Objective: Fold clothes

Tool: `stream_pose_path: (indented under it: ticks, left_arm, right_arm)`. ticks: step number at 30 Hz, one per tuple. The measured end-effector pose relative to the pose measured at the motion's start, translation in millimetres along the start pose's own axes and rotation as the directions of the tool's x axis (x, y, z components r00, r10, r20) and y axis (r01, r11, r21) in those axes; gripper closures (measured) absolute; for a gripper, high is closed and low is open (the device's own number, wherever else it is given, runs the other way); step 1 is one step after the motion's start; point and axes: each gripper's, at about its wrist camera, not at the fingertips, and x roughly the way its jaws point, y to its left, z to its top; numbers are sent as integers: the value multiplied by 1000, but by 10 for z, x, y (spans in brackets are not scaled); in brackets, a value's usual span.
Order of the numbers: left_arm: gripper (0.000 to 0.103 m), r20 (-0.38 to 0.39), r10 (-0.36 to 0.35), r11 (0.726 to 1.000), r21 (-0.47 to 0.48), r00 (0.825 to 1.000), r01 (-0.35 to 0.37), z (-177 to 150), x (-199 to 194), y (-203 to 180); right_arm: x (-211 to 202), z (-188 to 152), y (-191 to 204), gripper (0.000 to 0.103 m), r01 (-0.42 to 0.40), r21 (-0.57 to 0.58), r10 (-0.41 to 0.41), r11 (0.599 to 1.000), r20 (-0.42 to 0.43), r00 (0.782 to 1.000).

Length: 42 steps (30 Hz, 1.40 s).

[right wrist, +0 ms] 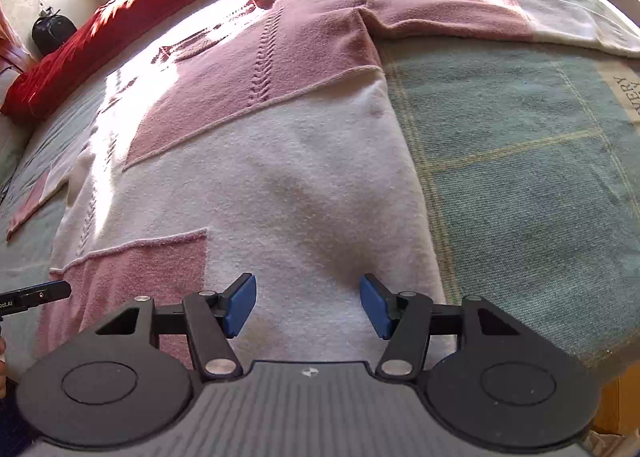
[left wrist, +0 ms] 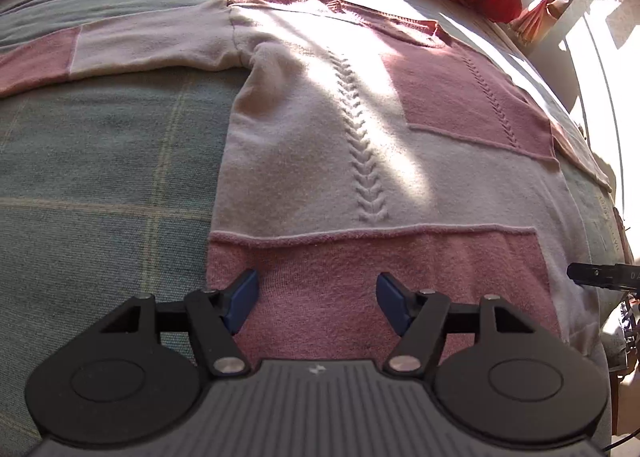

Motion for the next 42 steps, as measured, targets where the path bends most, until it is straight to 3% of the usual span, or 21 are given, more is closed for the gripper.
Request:
stream_pose_path:
  ticks: [4,10,16,21,24,31,36,40,42]
  left_arm:
    - [37,-8,17,999,48,1000,-16,3,-97,-63]
    - [37,90,13,997,72,996,-20,420,-113,-182]
    - [36,169,9,997,70,986,-21,1002,168,-252]
    - [37,163,-29,999,-18,986,32,1391,565,-83]
    - [36,109,-44,991,-118,993,57,1424,771,130]
    - [39,129,-64,990,-113,990,79,1307,551,220]
    - [34,156,-164,976,-115,974,183,1404,405,203]
    - [32,95,-137,982,-116,986,147,1422,619,208]
    - [36,73,-99,987,-118,992,108,1397,718,266]
  right_arm:
    - [-126,-26,-106,41,-30,22,30,999,4,1000]
    - [-167,324,150,35,-20,-65,26,998,80,996]
    - [144,819,452,34,-34,-135,48,990,104,993]
    - [387,886,563,34,-49,-151,63,987,87,994]
    - [498,818,532,31,-57,-149,69,987,73,995]
    - [538,780,399,26,-128,-98,136,987,80,987]
    - [587,775,434,11,-152,-90,160,984,82,984]
    - [607,735,481,4,-156,-90,165,984,103,981]
    - [603,725,484,2,-158,-86,167,984,107,980]
